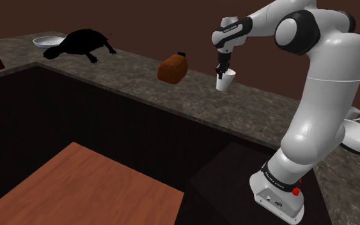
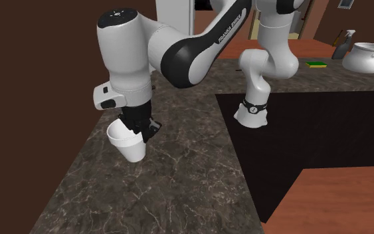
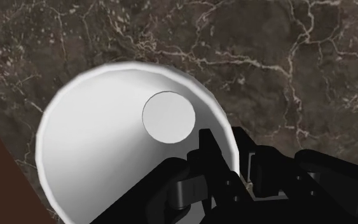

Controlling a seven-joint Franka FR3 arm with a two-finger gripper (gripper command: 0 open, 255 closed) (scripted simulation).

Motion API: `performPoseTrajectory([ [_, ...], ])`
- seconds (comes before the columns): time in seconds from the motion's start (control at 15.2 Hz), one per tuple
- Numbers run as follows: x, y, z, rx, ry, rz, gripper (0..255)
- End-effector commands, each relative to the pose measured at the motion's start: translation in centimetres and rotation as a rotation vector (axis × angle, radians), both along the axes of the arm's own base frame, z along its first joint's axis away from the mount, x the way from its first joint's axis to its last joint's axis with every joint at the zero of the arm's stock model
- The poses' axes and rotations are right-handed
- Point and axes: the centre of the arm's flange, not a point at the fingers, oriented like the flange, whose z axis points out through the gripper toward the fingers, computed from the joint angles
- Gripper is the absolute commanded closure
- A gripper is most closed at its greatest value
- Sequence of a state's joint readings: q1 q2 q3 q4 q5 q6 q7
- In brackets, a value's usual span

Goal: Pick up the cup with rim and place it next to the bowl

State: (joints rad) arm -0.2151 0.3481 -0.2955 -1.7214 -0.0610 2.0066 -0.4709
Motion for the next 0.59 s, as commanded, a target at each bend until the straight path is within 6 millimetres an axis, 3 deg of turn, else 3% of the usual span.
performPoseTrajectory([
  [0.0, 0.1, 0.0, 1.1, 0.000, 0.000, 0.000, 255],
  [0.53, 0.1, 0.0, 5.3, 0.000, 0.000, 0.000, 255],
])
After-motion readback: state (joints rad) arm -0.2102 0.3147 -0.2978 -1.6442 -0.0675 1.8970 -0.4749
